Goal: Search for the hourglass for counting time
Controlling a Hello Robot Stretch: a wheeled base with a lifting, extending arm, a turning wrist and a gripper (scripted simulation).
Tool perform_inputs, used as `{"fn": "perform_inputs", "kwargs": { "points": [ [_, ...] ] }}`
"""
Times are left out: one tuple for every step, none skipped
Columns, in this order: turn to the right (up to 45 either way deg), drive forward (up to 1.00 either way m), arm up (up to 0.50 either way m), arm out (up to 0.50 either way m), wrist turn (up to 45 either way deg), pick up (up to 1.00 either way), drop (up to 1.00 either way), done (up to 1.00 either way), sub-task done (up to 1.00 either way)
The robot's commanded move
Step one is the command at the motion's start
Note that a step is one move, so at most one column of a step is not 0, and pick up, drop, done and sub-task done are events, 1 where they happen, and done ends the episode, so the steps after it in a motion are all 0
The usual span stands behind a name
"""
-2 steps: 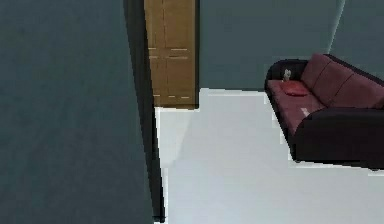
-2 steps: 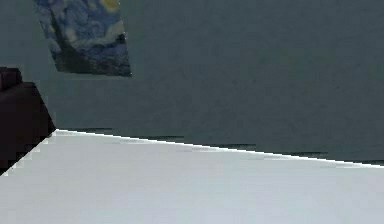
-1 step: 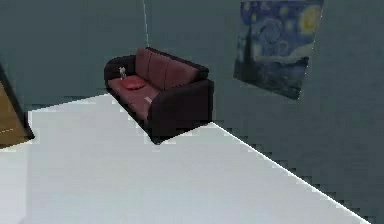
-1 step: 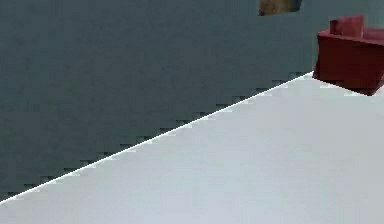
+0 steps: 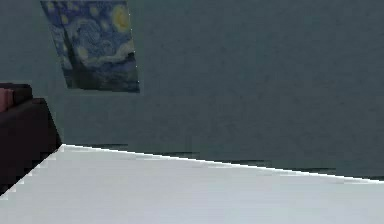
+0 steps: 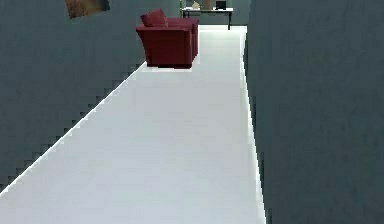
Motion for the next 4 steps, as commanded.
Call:
{"fn": "perform_inputs", "kwargs": {
  "points": [
    [9.0,0.00,0.00,0.00,0.0,0.00,0.00,0.00,0.00],
    [0.0,0.15,0.00,0.00,0.0,0.00,0.00,0.00,0.00],
    [-45.0,0.00,0.00,0.00,0.0,0.00,0.00,0.00,0.00],
    [-42.0,0.00,0.00,0.00,0.0,0.00,0.00,0.00,0.00]
  ]
}}
